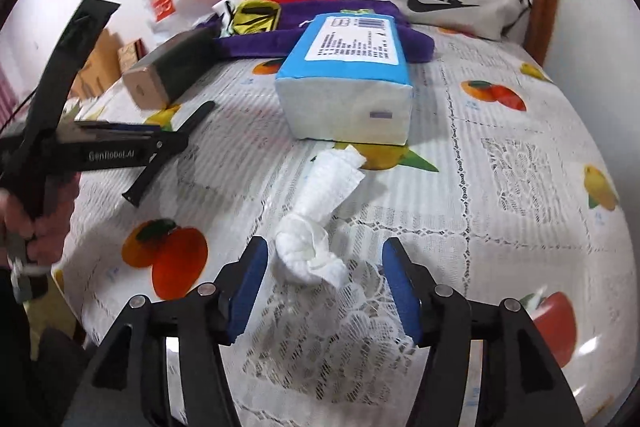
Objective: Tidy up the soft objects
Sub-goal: 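Grasp the black watch strap on the bed with the left gripper, then carry the white tissue toward the purple towel while left carries the black strap there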
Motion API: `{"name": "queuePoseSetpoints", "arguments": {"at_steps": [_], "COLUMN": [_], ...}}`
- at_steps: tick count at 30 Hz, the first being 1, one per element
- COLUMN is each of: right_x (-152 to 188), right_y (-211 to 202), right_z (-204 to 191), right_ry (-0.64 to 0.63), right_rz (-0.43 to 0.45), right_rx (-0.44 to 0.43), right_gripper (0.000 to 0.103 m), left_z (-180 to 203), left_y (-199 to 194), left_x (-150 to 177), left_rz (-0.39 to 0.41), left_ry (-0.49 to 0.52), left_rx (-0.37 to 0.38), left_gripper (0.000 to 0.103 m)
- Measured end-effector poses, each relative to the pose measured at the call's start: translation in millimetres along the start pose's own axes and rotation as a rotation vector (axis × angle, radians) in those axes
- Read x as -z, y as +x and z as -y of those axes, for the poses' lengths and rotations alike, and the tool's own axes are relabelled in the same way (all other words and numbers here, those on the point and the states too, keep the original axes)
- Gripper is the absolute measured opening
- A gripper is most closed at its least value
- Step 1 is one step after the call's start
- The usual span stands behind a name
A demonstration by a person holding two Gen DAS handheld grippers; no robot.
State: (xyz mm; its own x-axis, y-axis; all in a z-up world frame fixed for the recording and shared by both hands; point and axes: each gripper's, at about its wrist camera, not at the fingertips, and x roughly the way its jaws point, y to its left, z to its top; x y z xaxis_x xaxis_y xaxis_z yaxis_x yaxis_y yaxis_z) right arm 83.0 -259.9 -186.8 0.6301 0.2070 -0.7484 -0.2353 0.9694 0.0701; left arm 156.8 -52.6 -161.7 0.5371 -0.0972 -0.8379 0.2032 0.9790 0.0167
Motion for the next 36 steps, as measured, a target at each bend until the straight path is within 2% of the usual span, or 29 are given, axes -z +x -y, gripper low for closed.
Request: {"name": "queuePoseSetpoints", "arguments": {"at_steps": [2,4,7,9,11,12,14,15,16,19,22,24,36], "right_x": [-1.0,-2.5,-4.9,-4.7,-3.3,-2.7,-1.7,-2.0,-1.7,-2.6,-3.8,-5.2,-38.0], "right_y": [1.8,5.7,13.0,16.4,16.7,16.5,14.7,14.1,13.1,11.5,8.3,3.9,-31.8], "right_z": [-1.8,-4.9,-12.8,-17.9,-19.9,-20.4,-16.1,-12.5,-8.9,-2.0,-0.6,1.6,0.1], "right_ry": [0.027,0.049,0.044,0.026,0.013,0.005,0.013,0.021,0.031,0.053,0.065,0.083,0.082], "right_rz": [0.014,0.023,0.032,0.039,0.044,0.047,0.056,0.060,0.062,0.055,0.051,0.050,0.113], "right_rx": [-0.010,-0.013,0.025,0.057,0.079,0.093,0.100,0.107,0.113,0.084,0.070,0.042,0.022], "right_gripper": [0.059,0.059,0.060,0.060,0.055,0.051,0.039,0.024,0.022,0.021,0.020,0.020,0.020], "left_z": [1.9,-3.7,-10.0,-5.4,1.6,2.4,-0.2,-2.2,-4.5,-6.3,-10.3,-11.9,-38.7], "left_y": [-1.7,-2.2,0.0,0.8,2.1,2.9,3.1,2.9,2.3,1.4,-3.0,-9.9,-53.2], "left_x": [1.8,2.1,-0.8,0.3,2.0,1.6,1.4,1.5,1.8,1.9,0.3,1.8,5.4], "left_rz": [0.008,0.009,0.002,0.010,0.031,0.035,0.041,0.041,0.043,0.045,0.035,0.050,0.104], "left_ry": [0.016,-0.009,-0.048,-0.035,-0.001,0.002,-0.001,-0.006,-0.021,-0.032,-0.058,-0.064,-0.137], "left_rx": [-0.005,0.025,0.063,0.056,0.021,0.021,0.029,0.029,0.040,0.050,0.098,0.088,0.094], "left_gripper": [0.021,0.021,0.023,0.027,0.027,0.027,0.020,0.020,0.020,0.020,0.020,0.020,0.020]}}
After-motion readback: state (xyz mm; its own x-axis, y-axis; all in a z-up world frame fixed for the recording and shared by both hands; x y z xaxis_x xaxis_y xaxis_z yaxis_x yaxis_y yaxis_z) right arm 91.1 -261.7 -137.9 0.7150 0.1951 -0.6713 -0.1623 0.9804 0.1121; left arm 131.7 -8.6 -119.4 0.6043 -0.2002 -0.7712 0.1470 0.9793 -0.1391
